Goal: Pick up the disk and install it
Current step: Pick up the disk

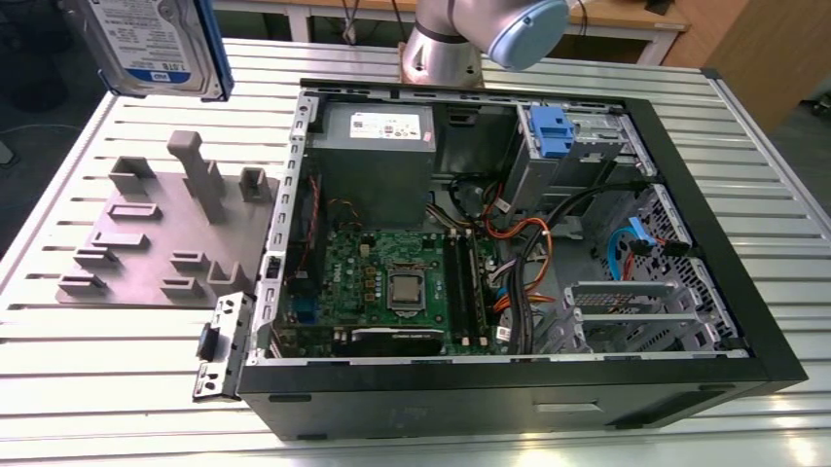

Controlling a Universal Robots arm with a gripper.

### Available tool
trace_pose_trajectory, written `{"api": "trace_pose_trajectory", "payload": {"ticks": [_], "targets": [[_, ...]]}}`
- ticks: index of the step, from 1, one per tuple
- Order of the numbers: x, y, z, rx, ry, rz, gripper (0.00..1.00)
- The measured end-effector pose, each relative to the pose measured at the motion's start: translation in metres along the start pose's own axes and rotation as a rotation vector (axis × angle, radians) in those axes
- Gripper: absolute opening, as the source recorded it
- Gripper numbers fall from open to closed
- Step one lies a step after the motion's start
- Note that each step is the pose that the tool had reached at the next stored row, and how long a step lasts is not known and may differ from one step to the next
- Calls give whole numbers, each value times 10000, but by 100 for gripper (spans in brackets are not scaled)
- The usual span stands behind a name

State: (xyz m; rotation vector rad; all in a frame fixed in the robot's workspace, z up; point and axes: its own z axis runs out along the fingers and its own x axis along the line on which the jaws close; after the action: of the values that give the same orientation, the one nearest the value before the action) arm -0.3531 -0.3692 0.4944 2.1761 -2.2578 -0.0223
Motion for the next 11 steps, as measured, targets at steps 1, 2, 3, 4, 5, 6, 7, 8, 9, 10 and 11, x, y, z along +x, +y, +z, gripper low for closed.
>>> {"api": "trace_pose_trajectory", "payload": {"ticks": [1, 2, 3, 4, 5, 6, 7, 8, 9, 10, 11], "targets": [[18, -1, 0, 0, 0, 0, 36], [40, -2, 0, 1, 0, -1, 36], [62, -3, 0, 1, 0, 0, 36], [82, -4, -1, 0, 1, 0, 36], [102, -4, -1, 0, 0, 0, 36], [118, -5, -1, 0, 0, -1, 36], [130, -5, 0, 1, 0, -1, 36], [138, -6, 0, 1, 0, -1, 36], [142, -8, -1, 0, 0, 0, 36], [143, -9, -1, 1, 0, 0, 36], [143, -15, 0, 1, -1, 0, 36]]}}
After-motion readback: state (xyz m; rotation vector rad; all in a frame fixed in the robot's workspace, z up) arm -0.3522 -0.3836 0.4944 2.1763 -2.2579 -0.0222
